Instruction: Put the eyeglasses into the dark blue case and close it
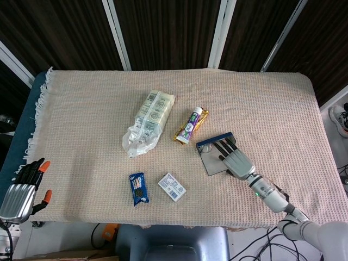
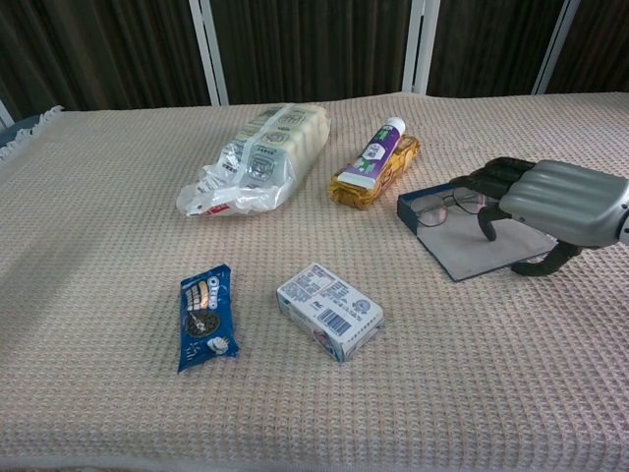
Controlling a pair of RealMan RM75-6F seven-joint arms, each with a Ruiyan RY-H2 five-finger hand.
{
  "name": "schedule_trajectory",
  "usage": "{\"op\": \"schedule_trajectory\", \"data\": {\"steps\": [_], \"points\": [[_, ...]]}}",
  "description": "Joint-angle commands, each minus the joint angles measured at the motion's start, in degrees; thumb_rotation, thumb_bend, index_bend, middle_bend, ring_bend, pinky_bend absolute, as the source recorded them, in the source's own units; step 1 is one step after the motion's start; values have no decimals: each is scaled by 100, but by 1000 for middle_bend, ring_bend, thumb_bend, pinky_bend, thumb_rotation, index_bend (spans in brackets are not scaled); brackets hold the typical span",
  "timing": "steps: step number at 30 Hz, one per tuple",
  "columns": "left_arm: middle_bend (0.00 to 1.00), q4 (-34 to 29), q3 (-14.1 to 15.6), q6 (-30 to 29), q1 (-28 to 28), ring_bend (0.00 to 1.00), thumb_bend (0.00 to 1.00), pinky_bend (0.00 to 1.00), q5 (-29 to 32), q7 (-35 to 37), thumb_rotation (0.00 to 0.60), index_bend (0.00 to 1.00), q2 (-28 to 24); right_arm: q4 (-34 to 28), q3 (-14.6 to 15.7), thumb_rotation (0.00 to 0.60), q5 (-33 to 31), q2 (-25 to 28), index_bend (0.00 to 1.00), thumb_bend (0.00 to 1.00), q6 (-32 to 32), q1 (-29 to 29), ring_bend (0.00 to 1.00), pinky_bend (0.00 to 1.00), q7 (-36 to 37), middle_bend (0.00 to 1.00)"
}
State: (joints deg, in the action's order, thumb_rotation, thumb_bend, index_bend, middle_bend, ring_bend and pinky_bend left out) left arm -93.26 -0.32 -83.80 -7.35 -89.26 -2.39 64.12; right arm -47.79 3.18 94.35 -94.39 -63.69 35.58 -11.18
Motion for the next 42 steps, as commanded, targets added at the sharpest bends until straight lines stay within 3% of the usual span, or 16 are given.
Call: {"op": "schedule_trajectory", "data": {"steps": [1, 6, 19, 24, 31, 42], "points": [[0, -4, -8, -9, 6, 0, 425, 105, 14, -2, 600, 0, 5, 35, -24, 600, -2, -39, 593, 484, -17, 7, 0, 86, -9, 53], [0, -21, -37, -13, 14, 0, 424, 107, 72, -26, 600, 0, 19, 106, -189, 600, -72, -120, 614, 529, -47, 91, 0, 95, 32, 68], [0, -26, -42, -22, 26, 0, 423, 111, 68, 49, 600, 0, -9, 378, -468, 600, -354, -338, 648, 531, 199, 266, 0, 116, 6, 93], [0, -10, -32, -36, 30, 0, 424, 111, 31, 107, 600, 0, -25, 410, -432, 600, -343, -389, 675, 546, 195, 254, 0, 116, 64, 105], [0, 20, -10, -49, 28, 0, 425, 110, -39, 178, 600, 0, -44, 362, -403, 600, -313, -384, 711, 713, 66, 205, 0, 117, 74, 121], [0, 50, 11, -76, 38, 0, 425, 110, -97, 279, 600, 0, -78, -353, 34, 600, 82, 174, 714, 721, -595, -243, 0, 116, -79, 122]]}}
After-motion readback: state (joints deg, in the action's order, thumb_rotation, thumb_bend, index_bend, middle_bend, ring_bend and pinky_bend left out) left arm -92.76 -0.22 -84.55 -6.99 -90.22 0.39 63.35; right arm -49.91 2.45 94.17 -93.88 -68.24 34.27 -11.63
